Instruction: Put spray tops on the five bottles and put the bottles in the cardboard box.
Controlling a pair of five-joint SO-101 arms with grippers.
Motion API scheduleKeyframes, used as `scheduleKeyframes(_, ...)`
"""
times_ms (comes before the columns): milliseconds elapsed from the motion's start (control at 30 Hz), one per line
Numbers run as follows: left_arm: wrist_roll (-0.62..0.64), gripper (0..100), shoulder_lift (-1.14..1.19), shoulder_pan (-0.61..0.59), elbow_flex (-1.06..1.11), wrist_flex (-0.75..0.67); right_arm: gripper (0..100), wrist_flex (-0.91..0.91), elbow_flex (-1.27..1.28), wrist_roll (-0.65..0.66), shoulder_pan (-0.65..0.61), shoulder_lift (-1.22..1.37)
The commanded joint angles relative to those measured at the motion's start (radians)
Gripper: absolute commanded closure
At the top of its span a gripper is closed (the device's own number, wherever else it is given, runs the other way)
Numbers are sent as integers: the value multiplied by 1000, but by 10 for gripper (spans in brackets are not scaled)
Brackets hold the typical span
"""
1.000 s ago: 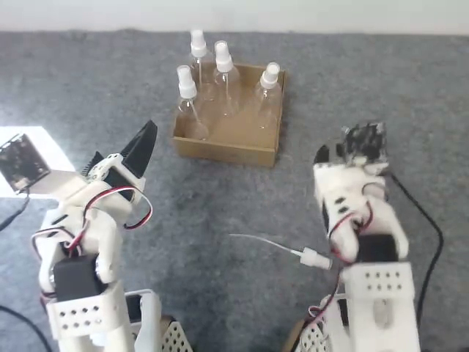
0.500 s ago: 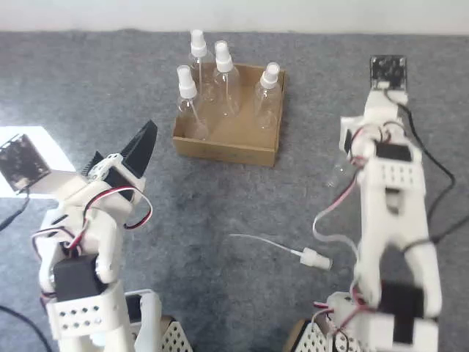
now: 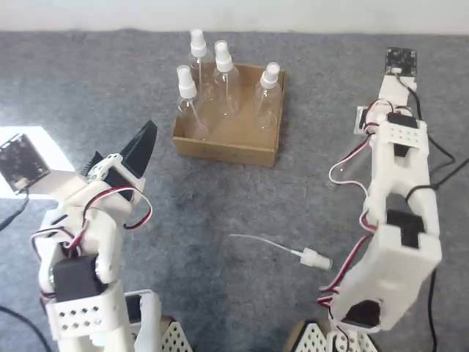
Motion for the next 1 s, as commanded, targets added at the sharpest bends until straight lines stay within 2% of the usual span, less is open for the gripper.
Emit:
scheduleKeyframes(0, 3, 617, -12, -6, -7, -21, 935, -8, -138, 8, 35, 67)
scheduleKeyframes(167, 3, 617, -12, -6, -7, -21, 935, 15, -166, 14, 67, 142)
scheduleKeyframes(500, 3, 617, -12, -6, -7, -21, 935, 392, -184, 21, 71, 65)
scheduleKeyframes(767, 3, 617, -12, -6, -7, -21, 935, 685, -183, 215, 64, -36)
scheduleKeyframes(967, 3, 617, -12, -6, -7, -21, 935, 814, -184, 345, 64, -87)
